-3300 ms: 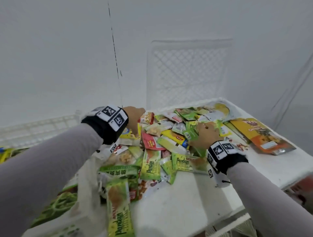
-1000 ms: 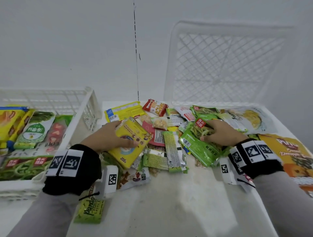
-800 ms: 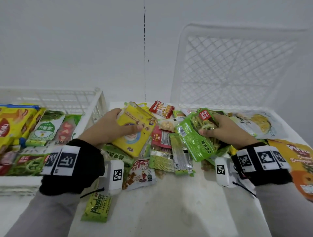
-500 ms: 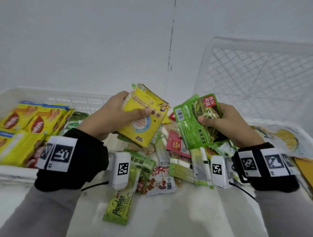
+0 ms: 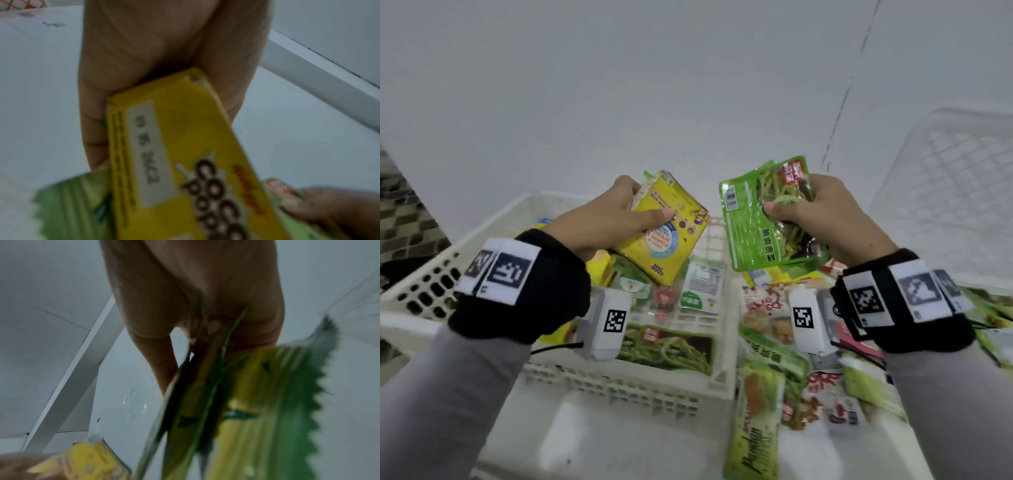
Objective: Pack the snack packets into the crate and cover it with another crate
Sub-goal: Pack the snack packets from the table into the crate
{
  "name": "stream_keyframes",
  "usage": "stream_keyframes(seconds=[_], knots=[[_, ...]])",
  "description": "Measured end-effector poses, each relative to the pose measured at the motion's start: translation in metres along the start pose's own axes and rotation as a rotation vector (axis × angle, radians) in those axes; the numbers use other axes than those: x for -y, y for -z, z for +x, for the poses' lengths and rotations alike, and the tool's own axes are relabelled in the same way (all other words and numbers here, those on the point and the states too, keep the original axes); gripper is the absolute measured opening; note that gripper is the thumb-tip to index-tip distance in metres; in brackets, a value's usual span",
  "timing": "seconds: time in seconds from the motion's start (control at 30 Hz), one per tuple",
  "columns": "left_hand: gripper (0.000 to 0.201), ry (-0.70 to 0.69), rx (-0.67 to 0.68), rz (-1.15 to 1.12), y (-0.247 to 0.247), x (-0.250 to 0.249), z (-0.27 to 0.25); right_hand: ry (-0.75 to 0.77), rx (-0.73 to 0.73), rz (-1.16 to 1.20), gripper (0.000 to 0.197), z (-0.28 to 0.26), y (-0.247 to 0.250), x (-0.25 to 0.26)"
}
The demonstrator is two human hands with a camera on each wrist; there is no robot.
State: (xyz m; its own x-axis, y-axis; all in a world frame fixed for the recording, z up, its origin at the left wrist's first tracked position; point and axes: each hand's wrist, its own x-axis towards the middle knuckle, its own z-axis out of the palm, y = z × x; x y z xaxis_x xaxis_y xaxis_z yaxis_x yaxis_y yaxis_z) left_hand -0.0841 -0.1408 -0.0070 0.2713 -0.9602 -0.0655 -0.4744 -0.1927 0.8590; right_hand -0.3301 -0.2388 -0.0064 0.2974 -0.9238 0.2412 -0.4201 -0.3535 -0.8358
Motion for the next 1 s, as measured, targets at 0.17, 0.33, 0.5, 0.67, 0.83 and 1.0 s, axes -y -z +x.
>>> stream_keyframes(seconds=[0.17,0.33,0.5,0.67,0.83,1.0], knots=[[0.052,-0.017,-0.017,0.19,0.047,0.041,0.029,0.007,0.079,-0.204,0.011,0.02,-0.056,0.048],[0.055,0.008,0.069,0.296,0.078,0.078,0.062,-0.088,0.143,-0.295,0.018,0.031,-0.127,0.064],[0.063,0.033,0.037,0.363,0.094,0.111,0.084,-0.188,0.209,-0.2,0.019,0.036,-0.194,0.047],[0.061,0.055,-0.056,0.415,0.109,0.134,0.091,-0.238,0.187,-0.094,0.034,0.037,-0.237,0.032],[0.061,0.024,-0.206,0.505,0.113,0.136,0.084,-0.224,0.124,-0.171,0.041,0.032,-0.246,0.031],[0.046,-0.208,-0.248,0.334,0.114,0.118,0.077,-0.216,0.064,-0.054,0.041,0.036,-0.214,0.04]])
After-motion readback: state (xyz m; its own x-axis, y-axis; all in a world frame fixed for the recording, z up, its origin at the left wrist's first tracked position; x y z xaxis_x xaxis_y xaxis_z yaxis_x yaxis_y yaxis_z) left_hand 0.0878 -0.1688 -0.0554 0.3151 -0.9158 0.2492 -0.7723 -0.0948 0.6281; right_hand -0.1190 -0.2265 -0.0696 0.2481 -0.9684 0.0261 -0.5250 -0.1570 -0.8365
